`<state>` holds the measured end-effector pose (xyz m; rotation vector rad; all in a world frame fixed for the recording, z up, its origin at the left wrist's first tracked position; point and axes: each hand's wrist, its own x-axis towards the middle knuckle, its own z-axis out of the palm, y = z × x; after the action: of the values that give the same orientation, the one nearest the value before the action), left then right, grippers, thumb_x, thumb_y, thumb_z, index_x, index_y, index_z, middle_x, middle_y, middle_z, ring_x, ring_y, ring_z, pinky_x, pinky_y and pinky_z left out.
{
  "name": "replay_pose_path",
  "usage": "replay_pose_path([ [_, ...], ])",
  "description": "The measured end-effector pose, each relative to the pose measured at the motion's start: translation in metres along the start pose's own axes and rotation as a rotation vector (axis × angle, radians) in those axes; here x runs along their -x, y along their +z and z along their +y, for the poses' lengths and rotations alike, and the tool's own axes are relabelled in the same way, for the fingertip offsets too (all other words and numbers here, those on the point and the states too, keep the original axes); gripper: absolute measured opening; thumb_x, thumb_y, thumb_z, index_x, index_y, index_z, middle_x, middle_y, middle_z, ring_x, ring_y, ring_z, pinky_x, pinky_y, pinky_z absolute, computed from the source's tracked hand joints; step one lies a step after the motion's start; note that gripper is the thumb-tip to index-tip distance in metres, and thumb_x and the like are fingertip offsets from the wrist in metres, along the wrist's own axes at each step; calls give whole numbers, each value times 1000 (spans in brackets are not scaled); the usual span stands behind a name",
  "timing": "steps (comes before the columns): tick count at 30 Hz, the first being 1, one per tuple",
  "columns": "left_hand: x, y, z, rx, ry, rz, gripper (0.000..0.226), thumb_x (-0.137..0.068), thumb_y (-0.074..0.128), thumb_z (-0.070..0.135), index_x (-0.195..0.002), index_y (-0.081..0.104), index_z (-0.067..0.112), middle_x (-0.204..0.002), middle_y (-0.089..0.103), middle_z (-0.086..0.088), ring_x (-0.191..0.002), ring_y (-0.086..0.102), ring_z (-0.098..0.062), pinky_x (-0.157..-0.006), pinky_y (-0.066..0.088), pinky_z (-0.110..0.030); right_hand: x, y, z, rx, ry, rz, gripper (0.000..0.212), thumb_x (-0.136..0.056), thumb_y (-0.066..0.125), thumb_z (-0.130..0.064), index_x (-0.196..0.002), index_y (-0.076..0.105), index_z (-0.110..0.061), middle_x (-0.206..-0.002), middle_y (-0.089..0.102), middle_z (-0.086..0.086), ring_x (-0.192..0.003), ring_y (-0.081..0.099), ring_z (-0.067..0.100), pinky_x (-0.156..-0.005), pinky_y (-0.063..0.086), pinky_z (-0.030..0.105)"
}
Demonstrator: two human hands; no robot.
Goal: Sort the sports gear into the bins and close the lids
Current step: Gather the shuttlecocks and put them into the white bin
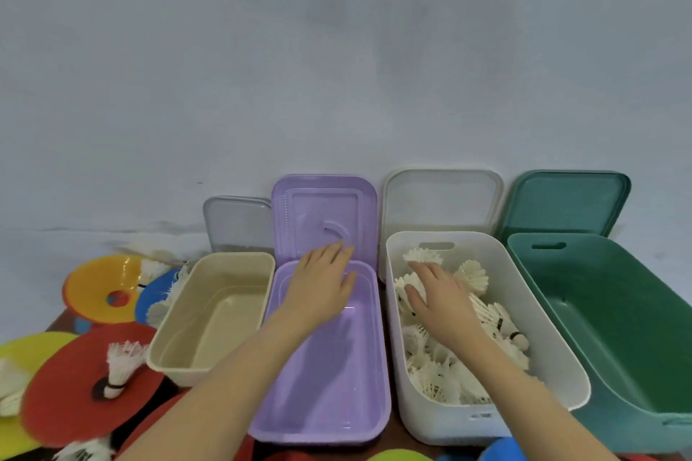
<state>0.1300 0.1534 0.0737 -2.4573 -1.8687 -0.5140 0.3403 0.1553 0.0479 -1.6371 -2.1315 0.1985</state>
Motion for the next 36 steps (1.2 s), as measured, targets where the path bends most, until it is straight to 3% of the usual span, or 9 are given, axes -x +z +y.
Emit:
replay_pose_path([
  [4, 19, -24, -46, -2, -69, 63, 63, -86, 22, 45, -132, 49, 12, -139, 48, -9, -125, 46, -26, -103, 31, -38, -20, 15, -50, -92, -79, -15, 41, -94, 48, -26, -133, 46, -12, -125, 54, 7, -112, 52, 28, -93, 40, 36],
  [8, 38, -47, -101, -13, -134, 84, 68, -80, 18, 45, -125, 56, 12, -129, 56, -8, -118, 52, -26, -98, 36, -37, -38, 38, -102, -133, -133, -45, 44, -94, 48, -23, -137, 43, -12, -134, 50, 4, -121, 48, 25, -99, 37, 38],
  [11, 53, -57, -149, -36, -169, 43, 63, -84, 19, 45, -131, 49, 15, -138, 48, -4, -125, 44, -24, -102, 29, -36, -48, 59, -146, -132, -148, -70, 44, -95, 47, -25, -137, 42, -14, -135, 50, 3, -121, 49, 23, -99, 37, 36],
  [15, 69, -60, -216, 4, -201, 19, 43, -94, 39, 32, -133, 47, 17, -137, 47, -1, -126, 42, -23, -102, 27, -36, -65, 95, -203, -132, -180, -136, 43, -94, 49, -23, -135, 45, -13, -128, 55, 7, -117, 51, 26, -97, 39, 37],
  [18, 79, -62, -268, 21, -213, -3, 52, -89, 28, 42, -130, 50, 19, -134, 50, -1, -126, 43, -22, -101, 27, -35, -81, 121, -244, -127, -189, -156, 41, -93, 50, -21, -133, 47, -12, -126, 56, 8, -117, 51, 26, -96, 39, 38],
  [21, 85, -54, -325, 14, -230, -52, 43, -96, 40, 33, -138, 41, 23, -145, 38, 3, -134, 32, -17, -107, 19, -32, -99, 147, -278, -102, -189, -168, 42, -91, 48, -27, -131, 50, -14, -127, 57, 6, -117, 51, 25, -98, 38, 38],
  [25, 94, -43, -383, 32, -284, -113, 44, -97, 37, 33, -141, 35, 25, -148, 33, 5, -135, 28, -16, -107, 18, -32, -123, 184, -313, -54, -205, -218, 43, -92, 47, -30, -134, 46, -21, -129, 55, 0, -120, 49, 21, -100, 32, 35],
  [29, 93, -23, -428, 53, -343, -160, 44, -98, 36, 34, -141, 35, 24, -148, 33, 3, -136, 27, -15, -107, 18, -31, -152, 218, -341, 10, -194, -293, 45, -94, 45, -36, -137, 39, -26, -136, 47, -5, -126, 40, 15, -101, 20, 31],
  [36, 72, 17, -476, 97, -393, -245, 52, -98, 32, 39, -147, 20, 25, -155, 17, -3, -141, 17, -20, -111, 15, -38, -200, 275, -355, 119, -209, -401, 52, -94, 41, -41, -142, 32, -23, -145, 38, -3, -131, 35, 18, -106, 19, 36],
])
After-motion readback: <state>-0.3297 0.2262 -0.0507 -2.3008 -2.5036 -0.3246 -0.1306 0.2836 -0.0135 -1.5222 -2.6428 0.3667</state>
